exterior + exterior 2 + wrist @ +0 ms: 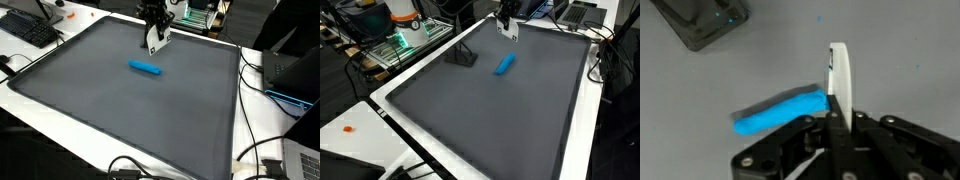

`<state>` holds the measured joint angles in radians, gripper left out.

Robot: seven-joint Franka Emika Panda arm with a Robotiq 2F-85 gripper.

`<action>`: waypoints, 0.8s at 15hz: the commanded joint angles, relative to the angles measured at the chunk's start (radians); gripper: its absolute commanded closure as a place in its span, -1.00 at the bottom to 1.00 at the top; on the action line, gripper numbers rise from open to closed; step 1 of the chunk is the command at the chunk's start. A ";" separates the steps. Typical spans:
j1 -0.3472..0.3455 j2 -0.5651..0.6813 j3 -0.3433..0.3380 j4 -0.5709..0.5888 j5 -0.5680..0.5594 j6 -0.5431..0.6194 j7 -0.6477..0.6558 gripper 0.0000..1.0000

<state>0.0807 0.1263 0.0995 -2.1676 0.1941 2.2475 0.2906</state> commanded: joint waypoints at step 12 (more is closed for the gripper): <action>0.022 0.049 0.004 0.020 -0.048 0.010 -0.140 0.98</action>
<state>0.0932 0.1400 0.1022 -2.1646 0.1766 2.2484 0.2014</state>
